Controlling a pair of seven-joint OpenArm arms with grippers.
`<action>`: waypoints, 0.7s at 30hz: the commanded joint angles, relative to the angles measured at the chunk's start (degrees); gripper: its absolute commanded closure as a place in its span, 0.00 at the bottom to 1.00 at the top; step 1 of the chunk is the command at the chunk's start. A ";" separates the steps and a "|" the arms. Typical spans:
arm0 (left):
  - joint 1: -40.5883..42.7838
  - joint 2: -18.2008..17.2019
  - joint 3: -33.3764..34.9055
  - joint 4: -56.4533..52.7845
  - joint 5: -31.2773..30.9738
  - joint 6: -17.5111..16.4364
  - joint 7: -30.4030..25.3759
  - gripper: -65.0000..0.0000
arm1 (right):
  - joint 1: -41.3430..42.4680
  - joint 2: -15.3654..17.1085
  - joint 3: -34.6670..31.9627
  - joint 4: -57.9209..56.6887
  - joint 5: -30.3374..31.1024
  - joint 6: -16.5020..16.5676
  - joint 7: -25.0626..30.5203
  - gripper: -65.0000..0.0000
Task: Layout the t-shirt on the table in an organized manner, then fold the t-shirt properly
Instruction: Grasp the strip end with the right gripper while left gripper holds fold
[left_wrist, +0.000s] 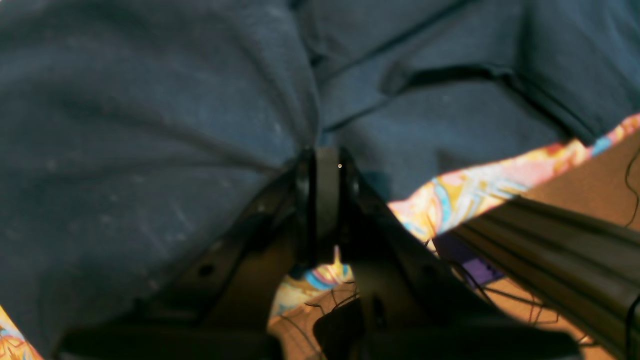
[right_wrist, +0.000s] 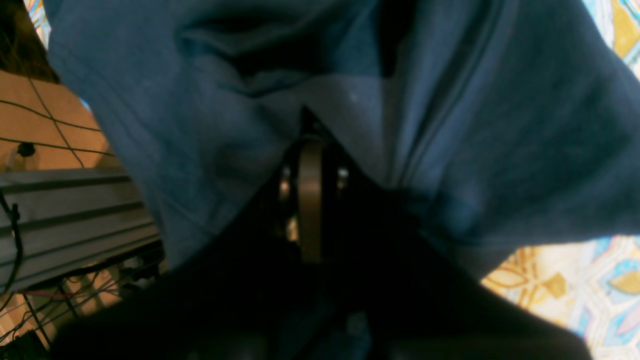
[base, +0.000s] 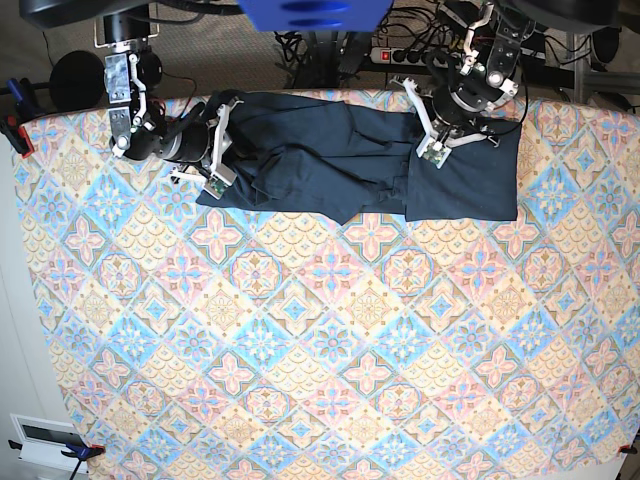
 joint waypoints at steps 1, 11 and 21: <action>0.83 -0.86 -0.30 1.53 -0.12 0.21 -0.61 1.00 | 0.01 0.78 0.29 -0.30 -4.34 -1.58 -3.07 0.96; 1.71 -0.95 -0.39 2.05 0.23 0.21 -0.61 1.00 | 0.01 0.78 0.29 -0.30 -4.34 -1.58 -3.07 0.96; -0.14 -0.77 -0.30 2.58 -0.47 0.48 1.23 0.92 | 0.01 0.78 2.14 -0.21 -4.34 -1.58 -3.16 0.96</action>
